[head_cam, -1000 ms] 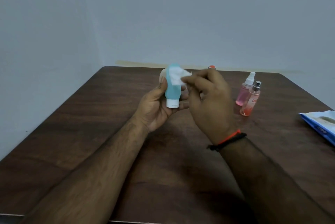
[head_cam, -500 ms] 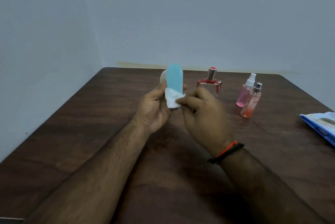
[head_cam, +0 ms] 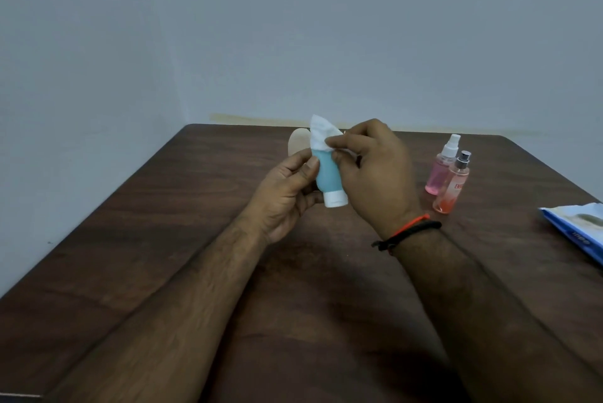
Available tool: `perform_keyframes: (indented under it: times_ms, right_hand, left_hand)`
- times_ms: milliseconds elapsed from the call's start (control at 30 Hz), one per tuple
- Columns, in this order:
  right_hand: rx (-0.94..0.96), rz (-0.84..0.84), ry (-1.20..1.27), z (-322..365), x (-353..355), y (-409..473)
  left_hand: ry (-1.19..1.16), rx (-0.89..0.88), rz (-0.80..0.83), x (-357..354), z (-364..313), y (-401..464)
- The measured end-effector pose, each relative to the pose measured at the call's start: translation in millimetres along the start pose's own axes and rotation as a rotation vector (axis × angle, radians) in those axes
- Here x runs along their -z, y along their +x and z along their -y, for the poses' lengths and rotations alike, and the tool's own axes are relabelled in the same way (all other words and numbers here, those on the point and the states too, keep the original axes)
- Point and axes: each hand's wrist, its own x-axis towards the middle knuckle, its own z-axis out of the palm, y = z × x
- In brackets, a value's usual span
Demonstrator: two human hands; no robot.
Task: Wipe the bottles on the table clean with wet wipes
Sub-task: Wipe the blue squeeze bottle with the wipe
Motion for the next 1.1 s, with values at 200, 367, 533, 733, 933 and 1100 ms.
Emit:
perform_keyframes:
  times_ms: [200, 367, 533, 733, 933, 1100]
  right_hand:
    - [0.016, 0.082, -0.051, -10, 7, -16]
    - [0.037, 0.210, -0.100, -13, 15, -41]
    - [-0.034, -0.068, 0.025, -12, 24, -14]
    - [-0.065, 0.020, -0.016, -9, 8, 5]
    - [-0.170, 0.208, -0.044, -19, 11, -34]
    - [-0.096, -0.047, 0.021, -17, 20, -17]
  left_hand:
    - [0.075, -0.017, -0.068, -7, 2, 0]
    - [0.031, -0.017, -0.115, -6, 2, 2]
    - [0.054, 0.001, -0.091, -7, 1, 3]
    - [0.119, -0.001, -0.068, -6, 3, 2]
    - [0.099, -0.004, -0.153, -3, 2, 4]
    - [0.234, -0.028, -0.101, -8, 4, 4]
